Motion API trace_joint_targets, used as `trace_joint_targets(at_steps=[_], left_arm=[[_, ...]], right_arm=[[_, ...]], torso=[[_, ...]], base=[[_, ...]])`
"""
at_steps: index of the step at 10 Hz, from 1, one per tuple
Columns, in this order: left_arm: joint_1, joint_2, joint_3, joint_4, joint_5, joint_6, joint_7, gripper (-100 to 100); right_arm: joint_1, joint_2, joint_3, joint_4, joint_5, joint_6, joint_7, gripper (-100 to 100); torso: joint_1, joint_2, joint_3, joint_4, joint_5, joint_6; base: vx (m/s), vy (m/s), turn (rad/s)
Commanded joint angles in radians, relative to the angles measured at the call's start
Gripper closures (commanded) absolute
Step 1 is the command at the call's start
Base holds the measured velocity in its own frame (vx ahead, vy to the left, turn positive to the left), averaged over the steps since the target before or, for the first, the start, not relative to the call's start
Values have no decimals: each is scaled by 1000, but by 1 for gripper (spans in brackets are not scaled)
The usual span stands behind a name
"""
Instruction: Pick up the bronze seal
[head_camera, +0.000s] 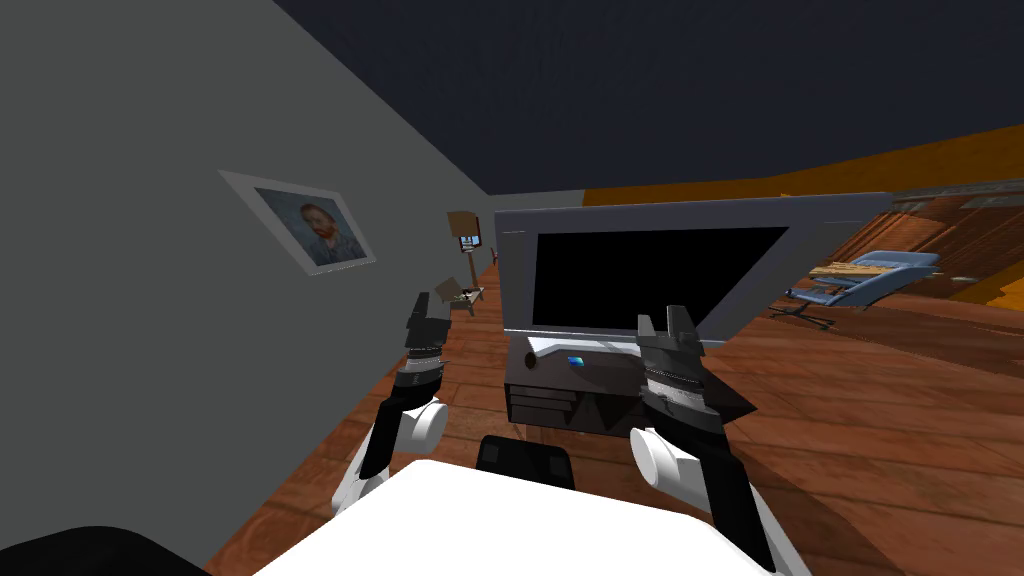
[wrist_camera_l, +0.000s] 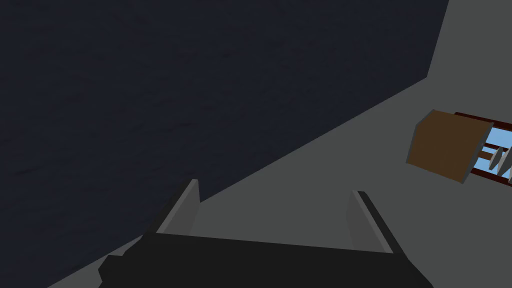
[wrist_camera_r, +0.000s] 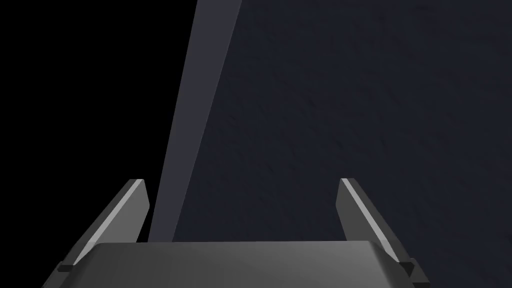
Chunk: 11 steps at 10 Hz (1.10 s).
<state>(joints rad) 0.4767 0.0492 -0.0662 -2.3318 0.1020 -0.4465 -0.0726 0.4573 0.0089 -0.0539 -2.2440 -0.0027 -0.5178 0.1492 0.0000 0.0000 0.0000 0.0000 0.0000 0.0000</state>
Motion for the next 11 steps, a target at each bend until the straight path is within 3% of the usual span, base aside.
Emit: trace_joint_targets(at_steps=[1,4,7,11], left_arm=[[0,0,0,0,0,0,0,0],[0,0,0,0,0,0,0,0],[0,0,0,0,0,0,0,0],[0,0,0,0,0,0,0,0]], right_arm=[[-1,-35,-2,7,-4,13,-3,-100],[-11,-120,-9,37,-21,65,-16,-100],[-32,-204,-22,93,-53,146,-45,-100],[-55,-256,-35,146,-83,231,-75,-100]], torso=[[0,0,0,0,0,0],[2,4,2,1,0,0],[6,6,3,1,1,0],[5,2,1,0,1,0]], base=[[-27,14,-59],[-61,43,-103],[-92,96,-133],[-35,72,-77]])
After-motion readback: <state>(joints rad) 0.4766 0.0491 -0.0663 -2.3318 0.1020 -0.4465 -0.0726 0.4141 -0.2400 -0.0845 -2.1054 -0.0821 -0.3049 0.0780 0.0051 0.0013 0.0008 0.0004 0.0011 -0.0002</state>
